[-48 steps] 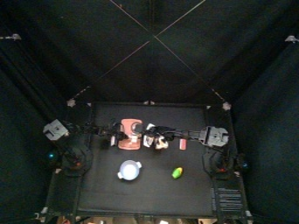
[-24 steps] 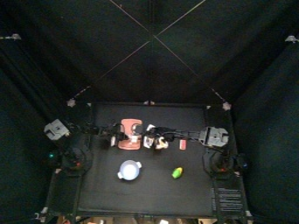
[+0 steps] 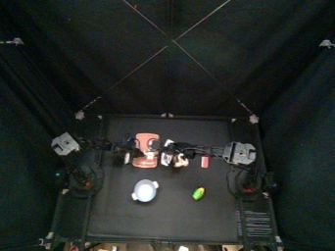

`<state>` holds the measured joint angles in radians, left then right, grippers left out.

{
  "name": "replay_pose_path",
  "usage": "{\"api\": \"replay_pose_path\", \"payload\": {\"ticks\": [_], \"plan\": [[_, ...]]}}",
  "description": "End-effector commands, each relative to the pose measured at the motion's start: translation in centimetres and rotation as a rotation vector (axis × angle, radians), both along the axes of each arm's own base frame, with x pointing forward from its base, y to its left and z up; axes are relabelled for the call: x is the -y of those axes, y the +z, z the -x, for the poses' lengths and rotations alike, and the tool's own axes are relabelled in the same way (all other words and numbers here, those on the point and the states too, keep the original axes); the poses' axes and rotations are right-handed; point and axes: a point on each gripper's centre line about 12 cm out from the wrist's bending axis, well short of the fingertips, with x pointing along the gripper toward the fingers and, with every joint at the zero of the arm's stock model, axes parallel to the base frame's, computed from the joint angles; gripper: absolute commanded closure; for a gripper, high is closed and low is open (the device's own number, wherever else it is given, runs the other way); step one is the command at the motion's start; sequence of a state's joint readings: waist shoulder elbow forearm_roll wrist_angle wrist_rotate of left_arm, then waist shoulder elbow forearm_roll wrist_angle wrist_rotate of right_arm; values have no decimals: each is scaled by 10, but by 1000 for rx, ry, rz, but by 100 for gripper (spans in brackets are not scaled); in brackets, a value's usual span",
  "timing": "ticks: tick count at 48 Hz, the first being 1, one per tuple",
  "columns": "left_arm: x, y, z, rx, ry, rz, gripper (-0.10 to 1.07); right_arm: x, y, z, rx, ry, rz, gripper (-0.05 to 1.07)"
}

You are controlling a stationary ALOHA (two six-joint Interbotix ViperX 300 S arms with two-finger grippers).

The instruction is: Cut sushi roll

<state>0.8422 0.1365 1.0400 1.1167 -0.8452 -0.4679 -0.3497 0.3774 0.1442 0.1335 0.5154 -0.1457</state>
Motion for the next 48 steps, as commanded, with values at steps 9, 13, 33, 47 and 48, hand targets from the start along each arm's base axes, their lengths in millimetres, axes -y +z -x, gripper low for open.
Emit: {"api": "replay_pose_path", "payload": {"ticks": [9, 13, 33, 47, 48], "plan": [[1, -2, 2, -10, 0, 2, 78, 4, 15, 3, 29, -15, 6, 59], [2, -1, 3, -10, -1, 2, 78, 4, 15, 3, 30, -15, 7, 59], [6, -2, 1, -12, -19, 2, 78, 3, 13, 3, 37, -15, 9, 59], [2, -3, 2, -24, 0, -1, 78, 3, 10, 4, 33, -18, 7, 59], [1, -3, 1, -23, 6, -1, 78, 3, 11, 4, 35, -19, 7, 59]]}}
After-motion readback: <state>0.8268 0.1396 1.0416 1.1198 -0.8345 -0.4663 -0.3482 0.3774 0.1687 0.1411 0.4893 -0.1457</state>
